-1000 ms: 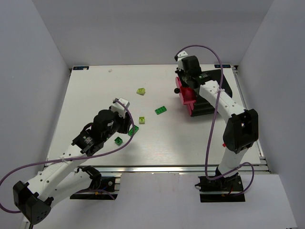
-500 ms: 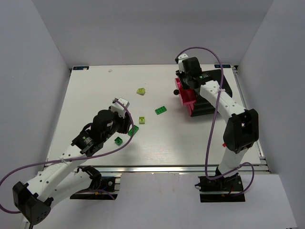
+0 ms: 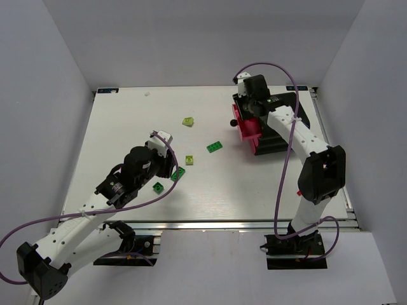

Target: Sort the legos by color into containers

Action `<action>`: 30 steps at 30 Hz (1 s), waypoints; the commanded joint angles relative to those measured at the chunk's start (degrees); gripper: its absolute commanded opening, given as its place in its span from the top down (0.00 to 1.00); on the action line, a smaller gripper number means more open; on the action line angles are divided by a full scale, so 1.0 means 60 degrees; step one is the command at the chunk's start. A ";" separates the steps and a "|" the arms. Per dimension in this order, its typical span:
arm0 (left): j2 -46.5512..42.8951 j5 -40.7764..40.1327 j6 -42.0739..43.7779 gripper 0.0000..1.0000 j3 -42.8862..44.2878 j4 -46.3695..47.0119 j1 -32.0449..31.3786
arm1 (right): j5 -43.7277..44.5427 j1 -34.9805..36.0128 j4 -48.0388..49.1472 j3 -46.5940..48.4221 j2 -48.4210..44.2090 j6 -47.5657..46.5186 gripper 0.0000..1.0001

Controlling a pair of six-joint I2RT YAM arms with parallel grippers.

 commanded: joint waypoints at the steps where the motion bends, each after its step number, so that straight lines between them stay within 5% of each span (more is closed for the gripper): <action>1: -0.0194 0.0023 -0.0031 0.82 -0.0064 0.0093 0.0031 | -0.0237 -0.0038 0.0014 0.0517 -0.0274 0.0143 0.62; 10: -0.0195 0.0038 -0.0031 0.82 -0.0064 0.0108 0.0031 | 0.0847 -0.0009 0.0175 0.0270 -0.0581 0.1723 0.62; 18: -0.0165 0.0037 -0.0031 0.82 -0.0064 0.0137 0.0031 | 0.0848 -0.0038 0.0117 0.0488 -0.0391 0.3217 0.30; 30: -0.0136 0.0023 -0.0002 0.82 -0.0079 0.0108 0.0031 | 0.1243 -0.0024 0.0132 0.0298 -0.0083 0.4186 0.43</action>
